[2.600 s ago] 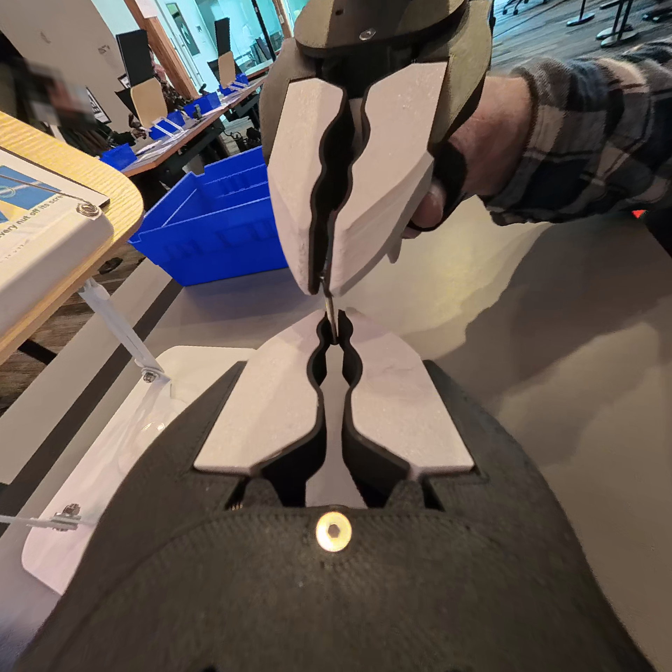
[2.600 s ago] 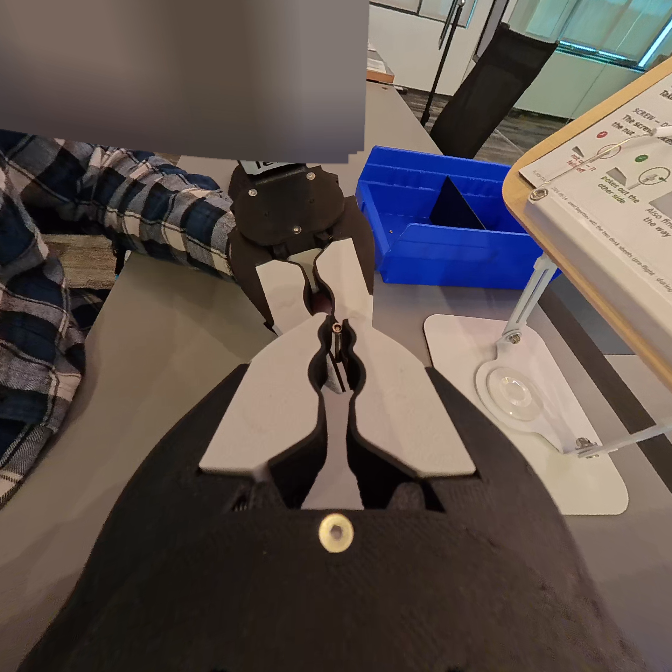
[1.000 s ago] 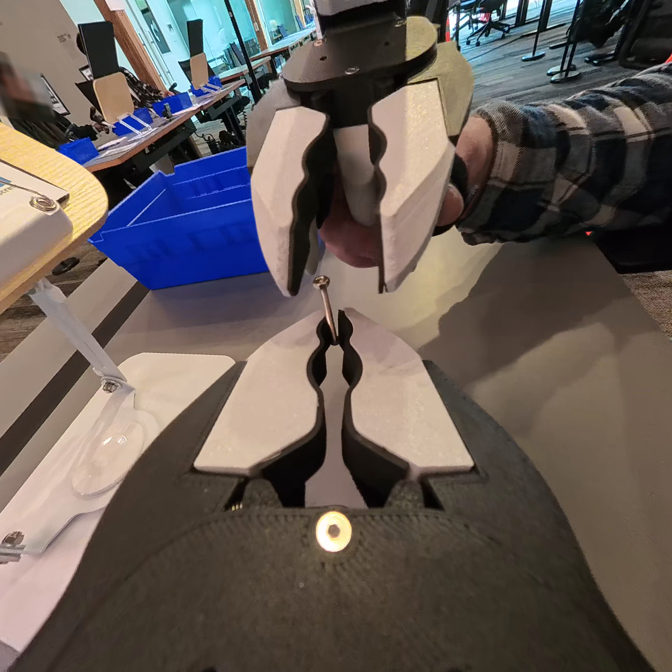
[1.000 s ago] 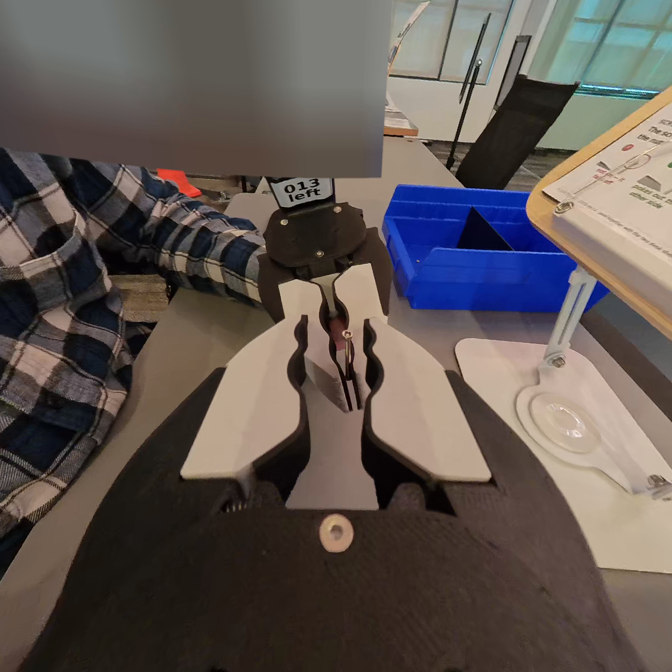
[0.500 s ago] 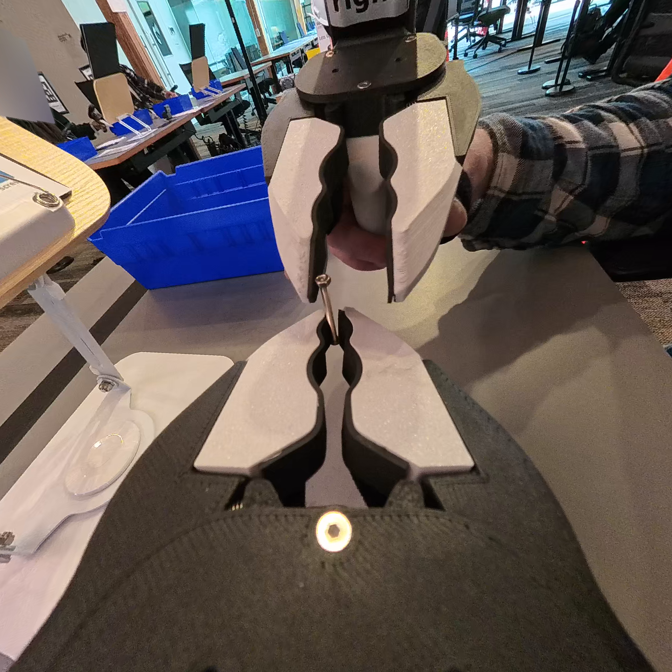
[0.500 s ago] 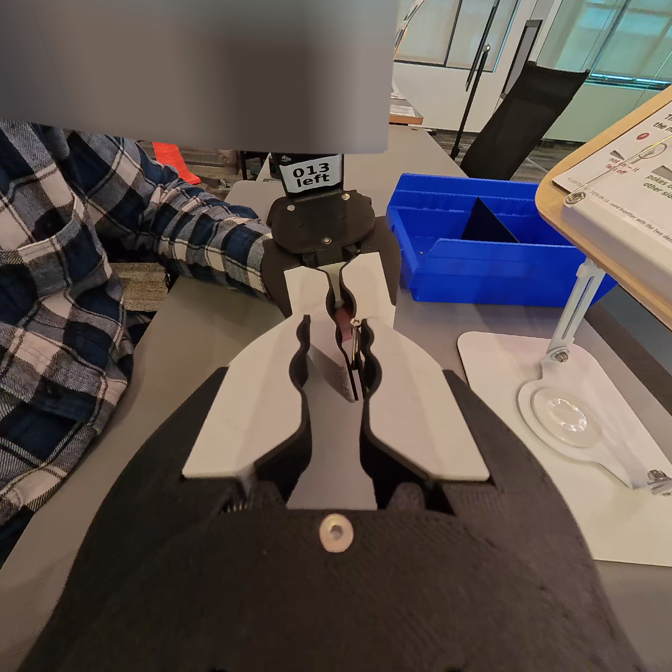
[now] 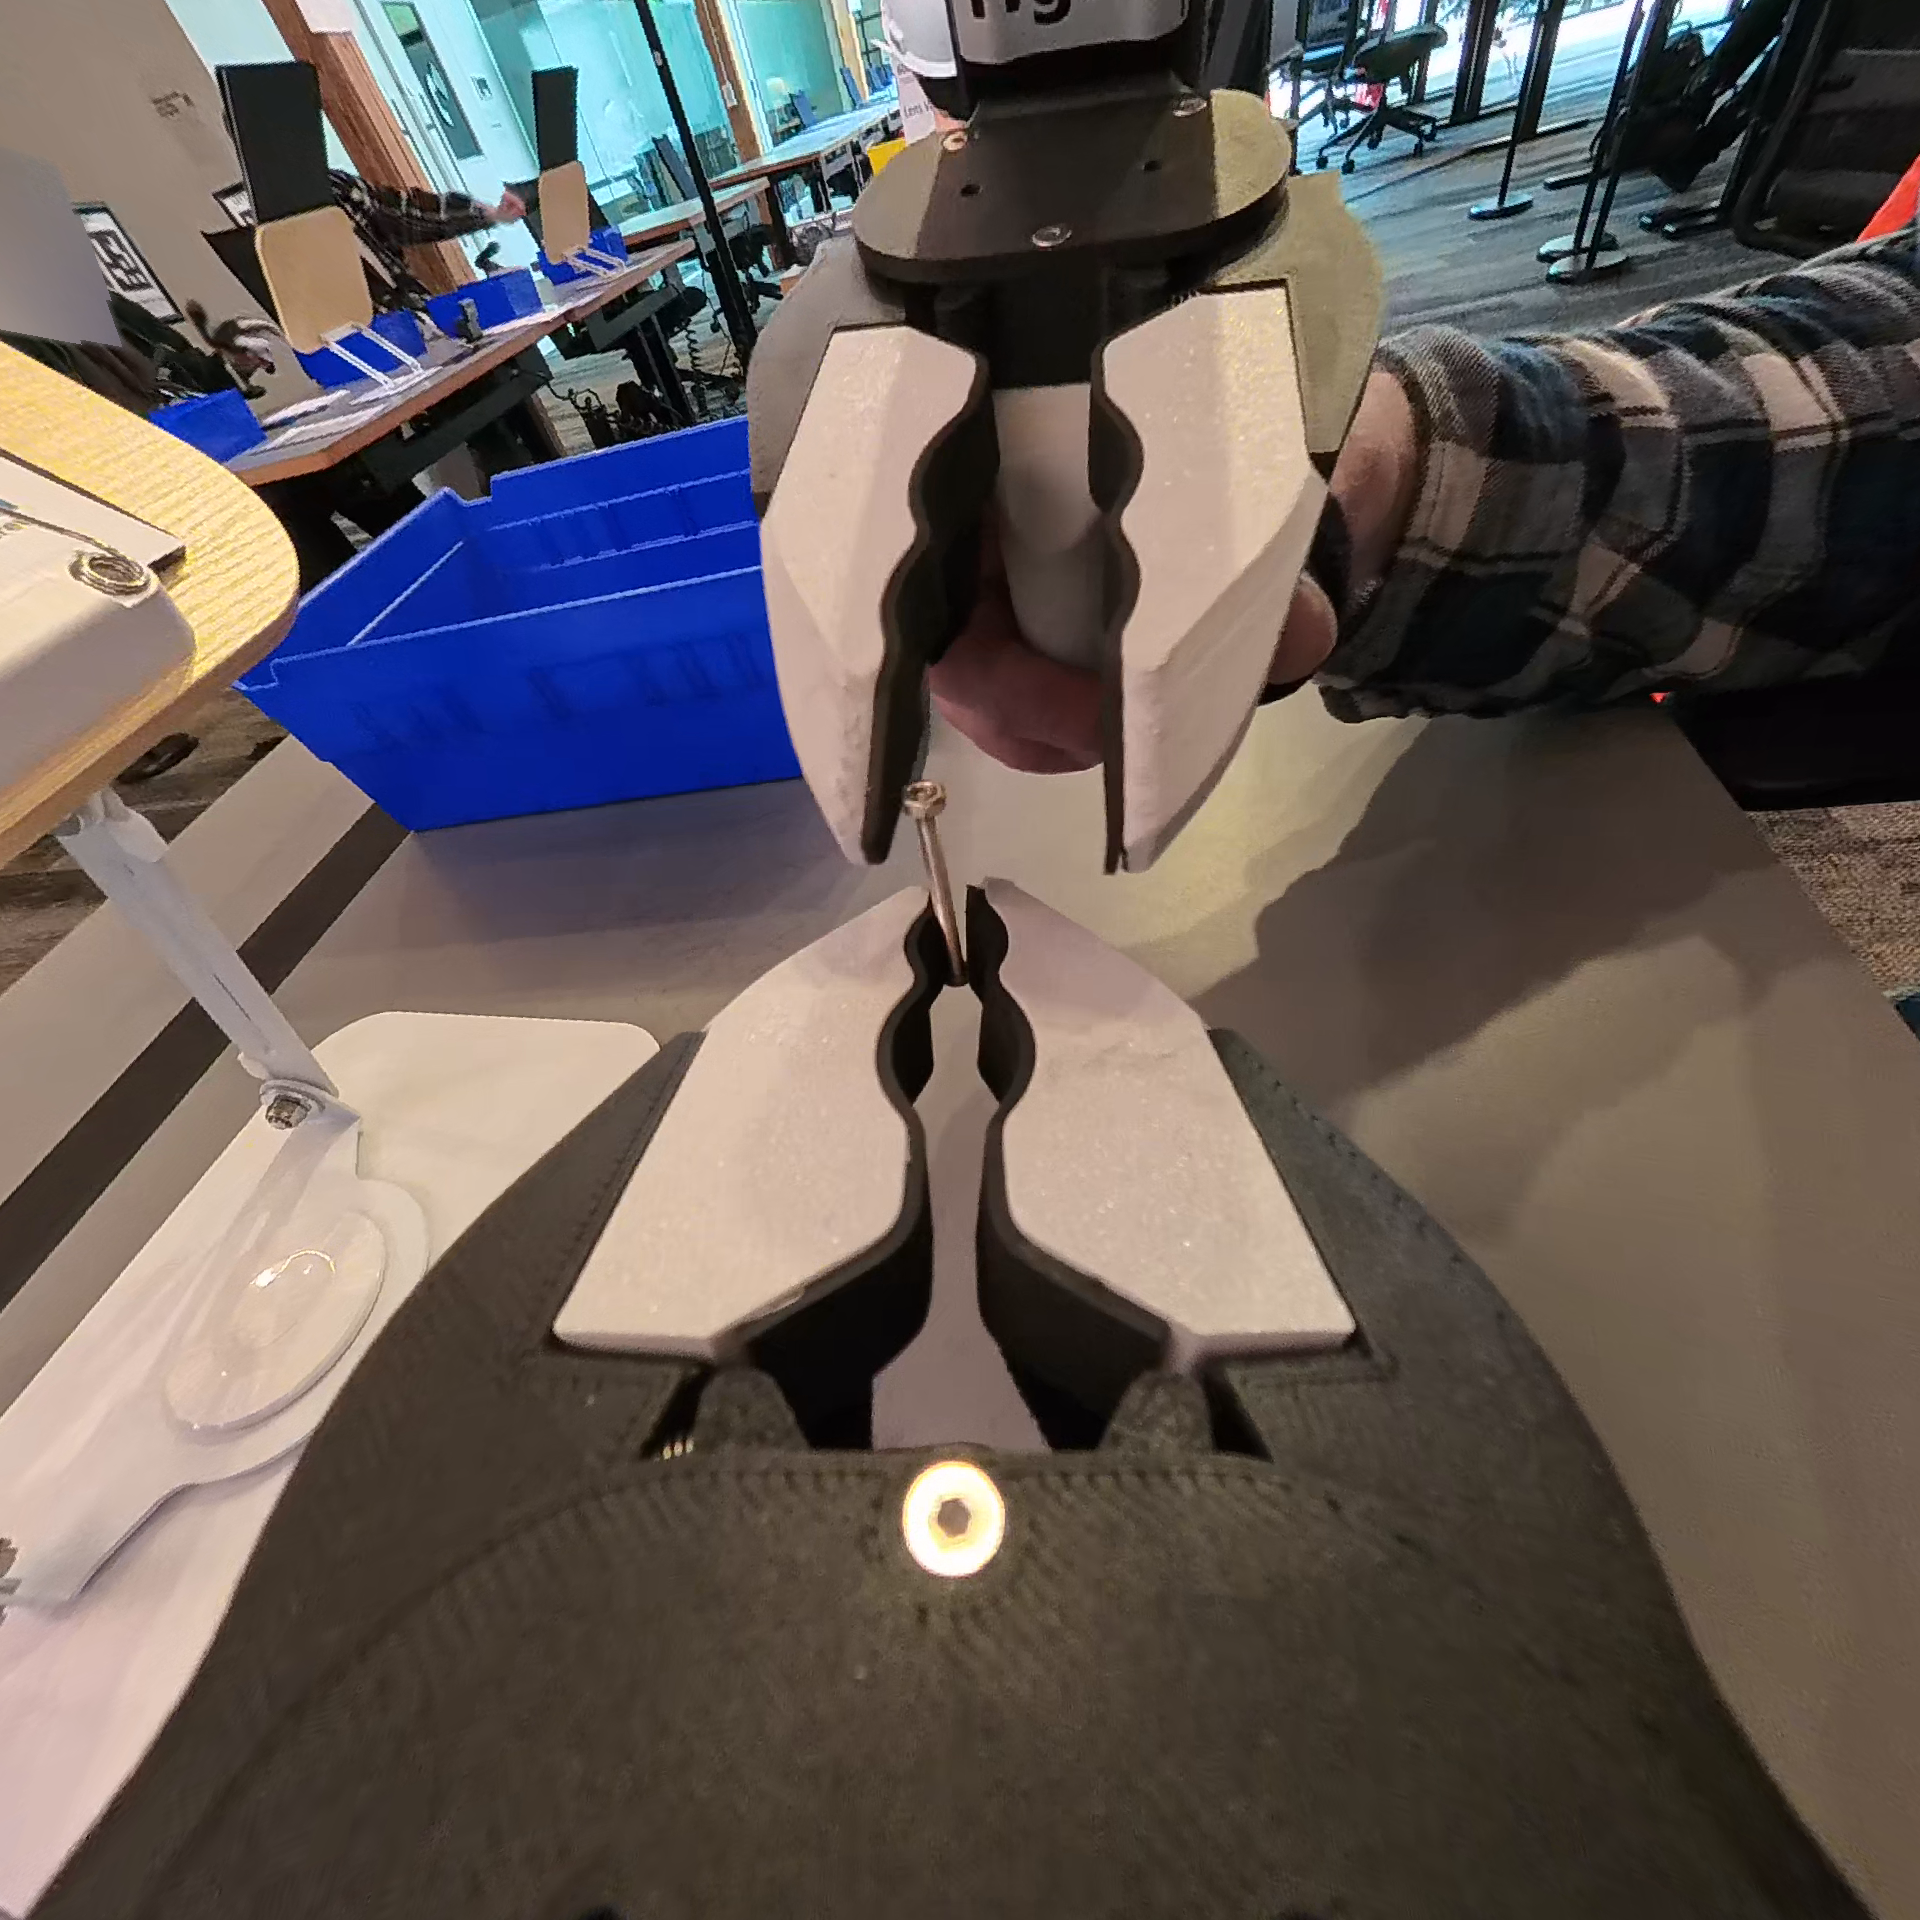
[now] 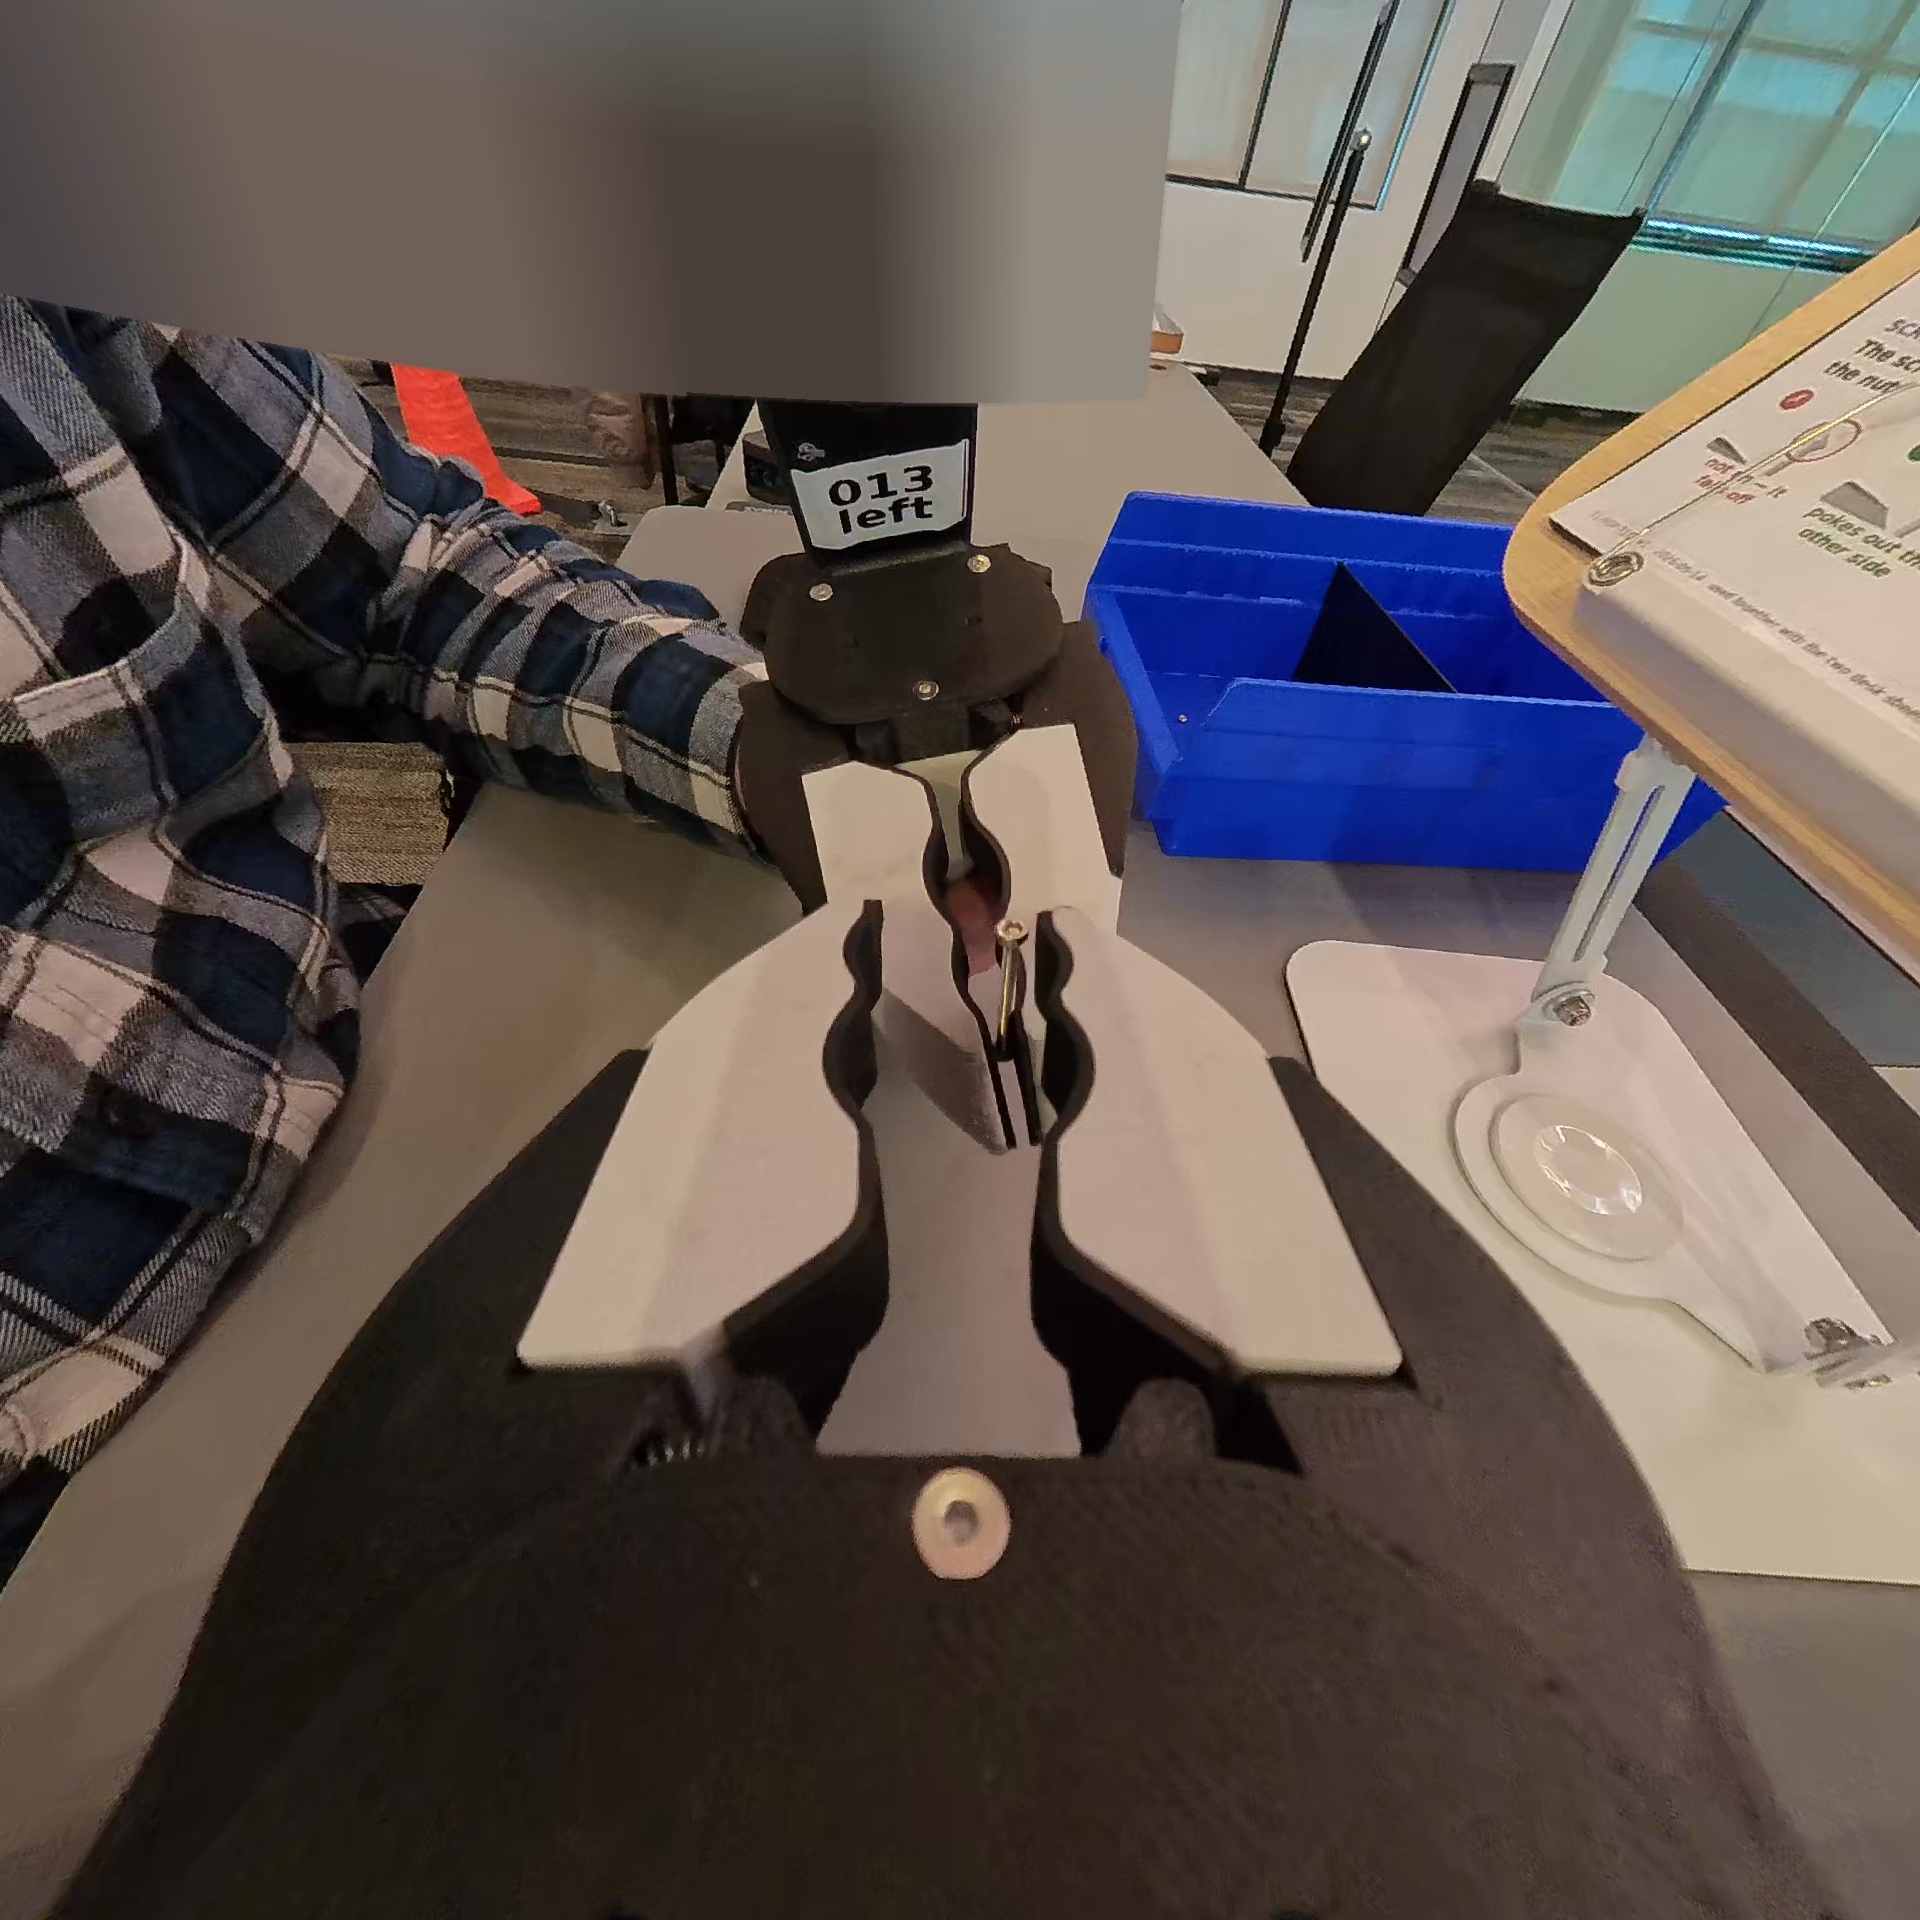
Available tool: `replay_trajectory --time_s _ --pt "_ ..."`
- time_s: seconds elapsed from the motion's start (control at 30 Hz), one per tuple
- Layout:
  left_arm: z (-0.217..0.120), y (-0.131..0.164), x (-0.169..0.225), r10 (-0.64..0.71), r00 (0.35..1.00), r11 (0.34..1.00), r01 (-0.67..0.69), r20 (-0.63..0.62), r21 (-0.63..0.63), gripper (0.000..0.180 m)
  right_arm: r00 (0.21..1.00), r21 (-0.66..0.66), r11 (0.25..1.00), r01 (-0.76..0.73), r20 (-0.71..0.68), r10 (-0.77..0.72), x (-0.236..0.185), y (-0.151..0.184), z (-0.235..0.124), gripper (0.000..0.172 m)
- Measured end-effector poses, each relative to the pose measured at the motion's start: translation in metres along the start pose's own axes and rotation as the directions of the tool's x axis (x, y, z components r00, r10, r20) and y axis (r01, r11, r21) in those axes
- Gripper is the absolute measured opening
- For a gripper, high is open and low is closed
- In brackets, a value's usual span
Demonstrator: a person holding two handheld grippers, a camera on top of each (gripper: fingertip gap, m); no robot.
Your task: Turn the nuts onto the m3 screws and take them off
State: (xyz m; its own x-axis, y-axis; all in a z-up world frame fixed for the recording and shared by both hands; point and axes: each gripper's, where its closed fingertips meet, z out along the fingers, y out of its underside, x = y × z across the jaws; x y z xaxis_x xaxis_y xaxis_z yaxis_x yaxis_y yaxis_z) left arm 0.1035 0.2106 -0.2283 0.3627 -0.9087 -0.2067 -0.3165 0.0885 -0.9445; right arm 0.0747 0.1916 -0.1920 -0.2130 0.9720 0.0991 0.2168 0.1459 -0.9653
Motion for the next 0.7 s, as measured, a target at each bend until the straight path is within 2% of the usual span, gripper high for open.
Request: replay_trajectory --time_s 0.7 --pt "0.0019 0.0007 0.0000 -0.007 1.000 1.000 0.007 -0.004 0.000 0.003 1.000 0.009 1.000 0.014 -0.027 -0.014 0.0024 -0.0019 -0.0061 0.026"
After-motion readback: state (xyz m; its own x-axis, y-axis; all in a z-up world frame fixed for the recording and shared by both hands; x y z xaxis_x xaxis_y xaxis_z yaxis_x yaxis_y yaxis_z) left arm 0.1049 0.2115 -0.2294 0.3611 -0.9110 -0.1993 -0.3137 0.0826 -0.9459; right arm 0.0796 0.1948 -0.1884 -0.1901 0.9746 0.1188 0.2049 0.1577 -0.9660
